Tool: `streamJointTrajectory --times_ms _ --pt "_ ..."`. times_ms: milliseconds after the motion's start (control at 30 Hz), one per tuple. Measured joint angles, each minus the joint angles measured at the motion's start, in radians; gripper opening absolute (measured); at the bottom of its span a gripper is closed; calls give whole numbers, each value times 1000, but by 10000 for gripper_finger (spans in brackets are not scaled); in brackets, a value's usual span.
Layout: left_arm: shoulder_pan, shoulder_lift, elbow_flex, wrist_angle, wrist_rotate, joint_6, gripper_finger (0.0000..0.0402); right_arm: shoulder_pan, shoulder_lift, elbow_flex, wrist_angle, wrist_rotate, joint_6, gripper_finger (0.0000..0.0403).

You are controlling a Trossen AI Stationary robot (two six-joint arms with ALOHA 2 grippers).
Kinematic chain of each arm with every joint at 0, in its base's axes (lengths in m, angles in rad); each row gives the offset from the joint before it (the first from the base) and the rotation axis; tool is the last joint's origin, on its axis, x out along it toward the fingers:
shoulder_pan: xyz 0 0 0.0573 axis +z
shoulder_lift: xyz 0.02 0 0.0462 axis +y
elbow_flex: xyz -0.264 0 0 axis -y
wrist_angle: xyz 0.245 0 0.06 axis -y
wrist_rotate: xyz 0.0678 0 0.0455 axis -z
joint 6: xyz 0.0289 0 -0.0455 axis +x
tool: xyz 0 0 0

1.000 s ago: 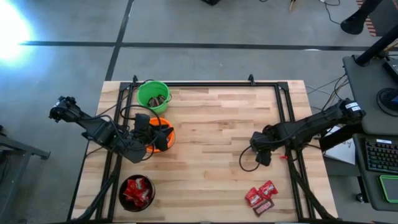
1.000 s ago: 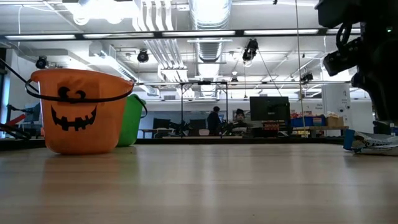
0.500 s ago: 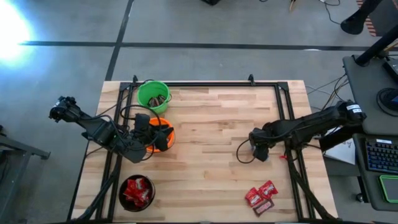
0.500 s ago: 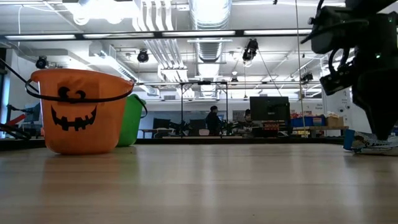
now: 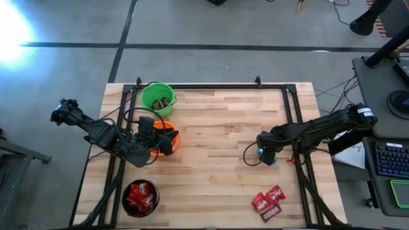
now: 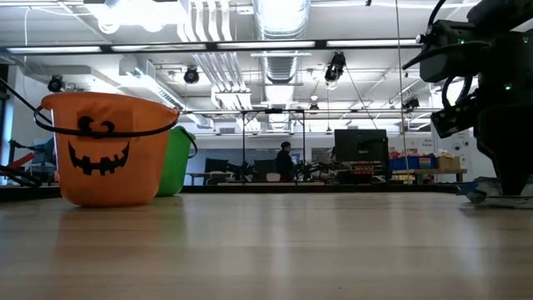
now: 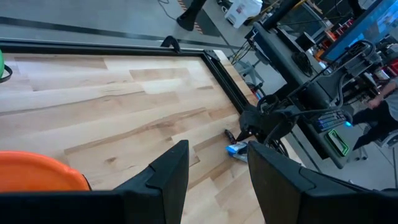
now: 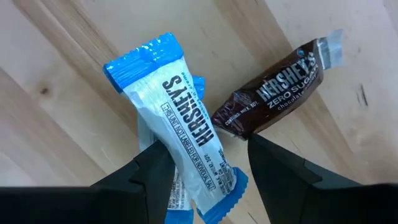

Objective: Organize candy in baskets
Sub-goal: Put the white chocolate into the orange bucket

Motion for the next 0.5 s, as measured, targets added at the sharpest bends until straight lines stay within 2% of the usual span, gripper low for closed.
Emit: streamJointTrajectory --times_ms 200,500 --pt "0 0 0 0 0 0 146 0 0 -1 7 -1 5 163" --pt "0 0 0 0 1 0 146 0 0 -2 7 -14 28 50"
